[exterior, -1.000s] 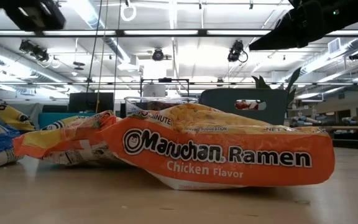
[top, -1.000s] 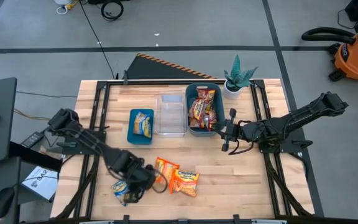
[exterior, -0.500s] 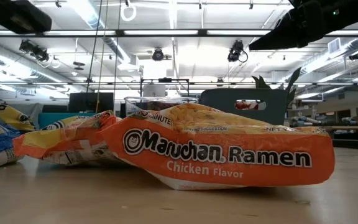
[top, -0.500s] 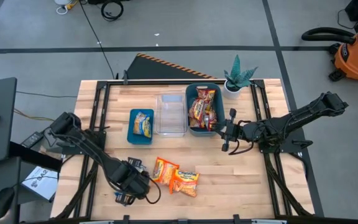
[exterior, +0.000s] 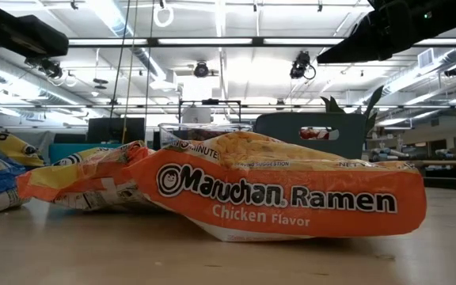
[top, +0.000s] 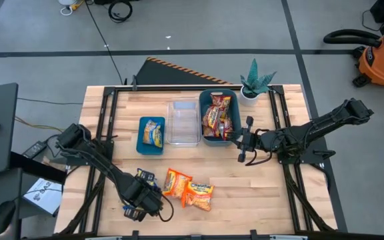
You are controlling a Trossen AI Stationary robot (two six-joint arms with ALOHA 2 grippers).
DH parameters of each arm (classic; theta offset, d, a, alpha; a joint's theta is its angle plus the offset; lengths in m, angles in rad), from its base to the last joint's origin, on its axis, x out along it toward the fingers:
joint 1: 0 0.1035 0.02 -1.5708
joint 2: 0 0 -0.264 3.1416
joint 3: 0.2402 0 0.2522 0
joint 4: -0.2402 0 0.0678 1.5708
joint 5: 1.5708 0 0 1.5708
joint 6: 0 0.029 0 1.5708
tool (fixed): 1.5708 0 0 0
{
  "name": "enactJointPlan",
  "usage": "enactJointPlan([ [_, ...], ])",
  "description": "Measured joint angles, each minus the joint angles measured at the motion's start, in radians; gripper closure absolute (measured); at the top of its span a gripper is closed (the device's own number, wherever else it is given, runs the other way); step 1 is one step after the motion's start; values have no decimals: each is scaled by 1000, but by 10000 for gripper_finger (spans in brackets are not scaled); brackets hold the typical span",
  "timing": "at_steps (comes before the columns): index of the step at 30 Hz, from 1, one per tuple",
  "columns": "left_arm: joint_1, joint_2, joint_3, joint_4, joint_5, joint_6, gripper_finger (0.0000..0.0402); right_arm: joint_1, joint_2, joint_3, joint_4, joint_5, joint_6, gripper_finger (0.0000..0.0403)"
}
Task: Sort Maruchan noodles
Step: Put the blue noodle pack into the blue bin
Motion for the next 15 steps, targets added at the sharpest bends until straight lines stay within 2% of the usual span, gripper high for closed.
enactJointPlan([
  [7, 10, 0, 0, 9, 21, 17, 392, 0, 0, 0, 0, 0, 0, 316],
  [11, 32, -6, 5, 1, 33, 16, 394, 0, 0, 0, 0, 0, -3, 316],
  [15, 85, -51, 71, -55, 53, 2, 397, 0, 0, 0, 0, 0, -4, 316],
])
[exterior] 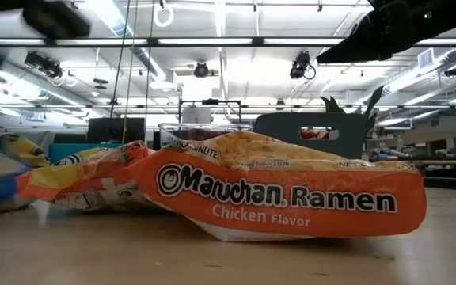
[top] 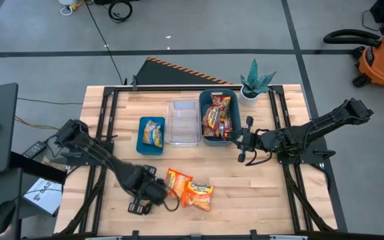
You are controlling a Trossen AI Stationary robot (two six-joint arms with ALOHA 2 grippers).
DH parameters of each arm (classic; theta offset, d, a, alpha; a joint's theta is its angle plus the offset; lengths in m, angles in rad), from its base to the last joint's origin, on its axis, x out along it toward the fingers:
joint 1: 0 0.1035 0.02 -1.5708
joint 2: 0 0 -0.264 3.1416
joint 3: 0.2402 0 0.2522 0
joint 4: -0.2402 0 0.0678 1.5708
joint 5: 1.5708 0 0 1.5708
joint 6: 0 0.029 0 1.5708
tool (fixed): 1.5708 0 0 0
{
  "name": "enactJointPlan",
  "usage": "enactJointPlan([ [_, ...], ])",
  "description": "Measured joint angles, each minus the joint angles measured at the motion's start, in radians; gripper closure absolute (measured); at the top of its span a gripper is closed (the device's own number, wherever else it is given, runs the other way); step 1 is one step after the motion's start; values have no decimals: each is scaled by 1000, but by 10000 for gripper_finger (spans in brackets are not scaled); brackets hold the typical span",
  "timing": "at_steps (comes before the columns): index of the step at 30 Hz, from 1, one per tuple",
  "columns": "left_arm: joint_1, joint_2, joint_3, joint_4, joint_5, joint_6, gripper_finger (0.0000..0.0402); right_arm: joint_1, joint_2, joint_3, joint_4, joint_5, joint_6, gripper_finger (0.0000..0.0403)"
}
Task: Sort Maruchan noodles
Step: Put the blue noodle pack into the blue bin
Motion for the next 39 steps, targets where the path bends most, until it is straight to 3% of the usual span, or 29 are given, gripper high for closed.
enactJointPlan([
  [5, 74, -86, 127, -106, -31, -55, 398, -1, 0, 0, 2, 0, -4, 316],
  [9, 127, -136, 200, -224, -162, -71, 398, -1, 0, 0, 2, 0, -3, 316],
  [17, 289, -176, 205, -418, -385, 63, 399, -2, 0, 0, 3, -2, -4, 316],
  [21, 404, -177, 175, -405, -450, 199, 399, -2, 0, 0, 2, -2, -4, 316],
  [25, 532, -177, 94, -347, -429, 294, 399, -5, 0, 0, 1, -2, -4, 316],
  [31, 673, -176, -31, -237, -221, 375, 400, -5, 0, 0, -11, -1, -2, 316],
  [35, 744, -176, -43, -218, -94, 359, 400, -5, 0, 0, -11, -1, -3, 316],
  [39, 808, -160, -43, -190, -41, 343, 400, -5, 0, 0, -8, -1, -3, 316],
])
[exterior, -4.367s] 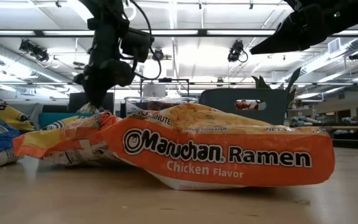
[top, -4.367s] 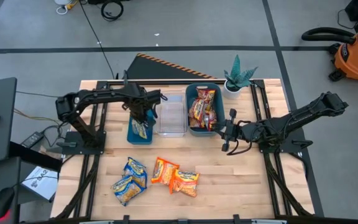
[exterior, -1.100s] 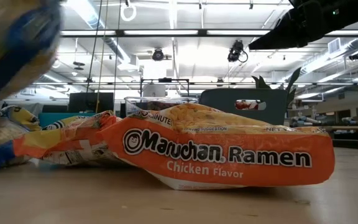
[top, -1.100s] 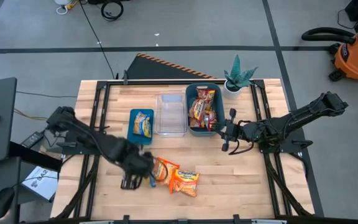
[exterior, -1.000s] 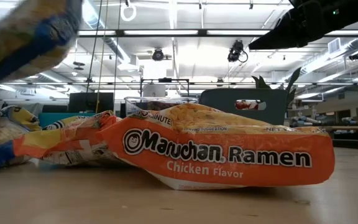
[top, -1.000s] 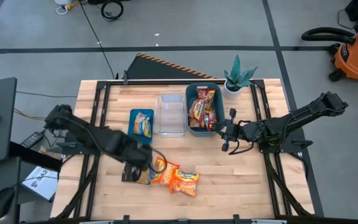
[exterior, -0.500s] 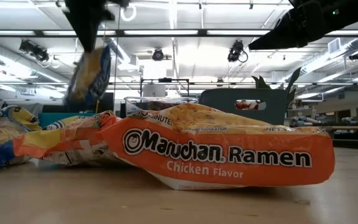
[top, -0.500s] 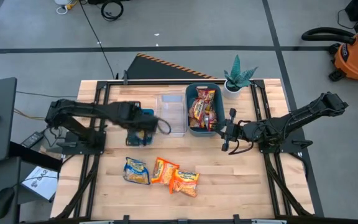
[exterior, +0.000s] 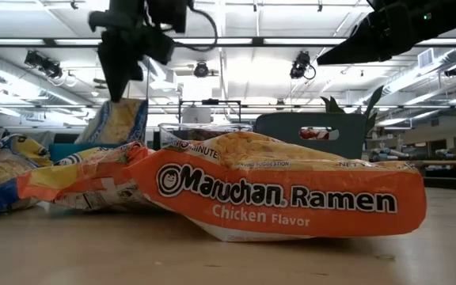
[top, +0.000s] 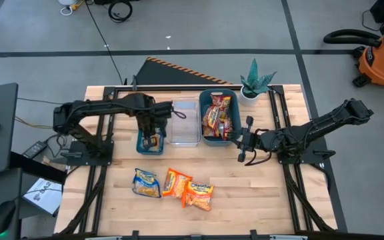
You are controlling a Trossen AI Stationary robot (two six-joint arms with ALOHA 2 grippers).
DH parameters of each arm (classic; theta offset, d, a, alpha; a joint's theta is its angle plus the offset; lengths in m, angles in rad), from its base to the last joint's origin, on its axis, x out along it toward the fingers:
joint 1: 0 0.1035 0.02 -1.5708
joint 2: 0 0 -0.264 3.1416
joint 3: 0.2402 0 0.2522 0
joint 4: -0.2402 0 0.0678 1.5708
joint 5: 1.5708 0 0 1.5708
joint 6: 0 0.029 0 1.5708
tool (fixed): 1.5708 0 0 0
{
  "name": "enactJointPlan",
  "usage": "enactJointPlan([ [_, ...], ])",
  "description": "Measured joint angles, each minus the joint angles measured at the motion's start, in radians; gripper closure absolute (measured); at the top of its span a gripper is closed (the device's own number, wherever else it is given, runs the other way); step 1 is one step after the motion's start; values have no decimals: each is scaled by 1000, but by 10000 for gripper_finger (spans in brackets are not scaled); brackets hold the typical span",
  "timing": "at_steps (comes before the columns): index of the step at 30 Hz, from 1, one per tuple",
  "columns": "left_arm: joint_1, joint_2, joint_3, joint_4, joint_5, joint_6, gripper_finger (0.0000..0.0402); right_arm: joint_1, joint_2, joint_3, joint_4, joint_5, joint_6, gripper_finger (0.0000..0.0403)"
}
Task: Sort Maruchan noodles
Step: Put the blue noodle pack into the blue bin
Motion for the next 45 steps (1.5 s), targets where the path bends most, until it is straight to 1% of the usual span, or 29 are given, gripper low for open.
enactJointPlan([
  [2, 26, 18, -4, 14, 10, 10, 400, 0, 0, 0, 0, 0, 1, 316],
  [8, 94, 76, -55, 64, 18, 106, 399, 0, 0, 0, -1, 0, 5, 316],
  [11, 117, 96, -90, 141, -6, 130, 388, 0, 0, 0, -3, -1, 6, 316],
  [13, 124, 102, -99, 190, -35, 131, 366, 0, 0, 0, -3, 0, 6, 316],
  [16, 126, 101, -93, 189, -39, 131, 322, 0, 0, 0, -6, 0, 6, 316],
  [18, 126, 99, -65, 132, -45, 120, 291, 0, 0, 0, -8, 0, 6, 316],
  [22, 106, 96, 27, -7, -40, -10, 243, 0, 0, 0, -8, 0, 6, 316],
  [24, 75, 96, 82, -46, -29, -83, 231, 0, 0, 0, -8, 0, 6, 316],
  [27, -3, 96, 149, -92, -31, -144, 225, 0, 0, 0, -8, 0, 6, 316],
  [30, -109, 95, 157, -88, -19, -231, 227, 0, 0, 0, -8, 0, 9, 316],
  [34, -273, 98, 103, -50, -22, -252, 233, 0, 0, 0, -8, -21, 14, 316],
  [37, -376, 102, 50, -33, -20, -252, 239, 0, 0, 0, -8, -25, 14, 316],
  [40, -455, 100, -10, -9, -38, -263, 244, 0, 0, 0, -8, -25, 14, 316],
  [45, -548, 101, -117, 97, -36, -271, 246, -1, 0, 0, -7, -25, 14, 316],
])
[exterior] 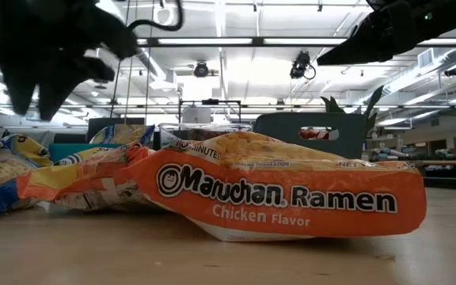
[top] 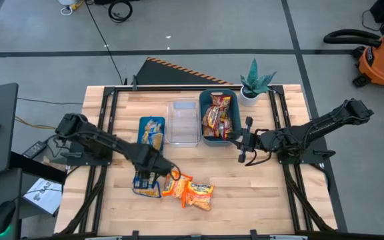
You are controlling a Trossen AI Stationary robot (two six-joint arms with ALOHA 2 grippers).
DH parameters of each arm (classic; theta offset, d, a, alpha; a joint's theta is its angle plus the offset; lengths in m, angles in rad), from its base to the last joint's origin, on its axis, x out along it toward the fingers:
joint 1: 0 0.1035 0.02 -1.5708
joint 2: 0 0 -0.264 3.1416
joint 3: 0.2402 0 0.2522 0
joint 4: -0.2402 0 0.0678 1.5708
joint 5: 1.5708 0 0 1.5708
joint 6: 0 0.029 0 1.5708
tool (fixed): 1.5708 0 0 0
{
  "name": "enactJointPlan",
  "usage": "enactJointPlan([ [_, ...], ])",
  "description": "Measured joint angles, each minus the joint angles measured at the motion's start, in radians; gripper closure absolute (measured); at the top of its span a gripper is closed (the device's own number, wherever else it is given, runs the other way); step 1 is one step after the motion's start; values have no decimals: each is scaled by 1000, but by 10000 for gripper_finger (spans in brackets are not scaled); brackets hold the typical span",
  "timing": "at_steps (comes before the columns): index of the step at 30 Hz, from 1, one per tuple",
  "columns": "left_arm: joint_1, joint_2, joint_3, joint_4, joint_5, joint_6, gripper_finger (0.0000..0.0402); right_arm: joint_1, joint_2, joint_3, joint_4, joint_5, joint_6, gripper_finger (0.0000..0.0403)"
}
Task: Sort Maruchan noodles
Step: Put the blue noodle pack into the blue bin
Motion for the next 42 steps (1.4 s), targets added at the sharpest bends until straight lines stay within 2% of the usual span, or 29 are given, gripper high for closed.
enactJointPlan([
  [10, -66, 0, -137, 228, -1, -21, 247, 0, 0, 0, 7, 0, -5, 316],
  [13, -66, 0, -168, 293, 42, -22, 255, 0, 0, 0, 7, 0, -7, 316],
  [17, -65, 0, -196, 309, 70, -45, 295, -1, 0, 0, 7, 0, -7, 316],
  [22, -63, -3, -197, 307, 72, -45, 379, -2, 0, 0, 7, 0, -6, 316],
  [24, -56, -3, -186, 291, 85, -44, 393, -7, 0, 0, 7, 0, -6, 316],
  [28, -30, -3, -122, 197, 85, -40, 394, -18, 0, 0, 7, -1, -1, 316],
  [37, 39, -3, 146, -121, 61, 7, 399, -22, 0, 0, 7, -24, 0, 316],
  [40, 69, -3, 240, -212, 27, 14, 399, -22, 0, 0, 7, -27, 1, 316],
  [42, 88, -3, 305, -293, -34, 43, 400, -22, 0, 0, 7, -27, 0, 316],
])
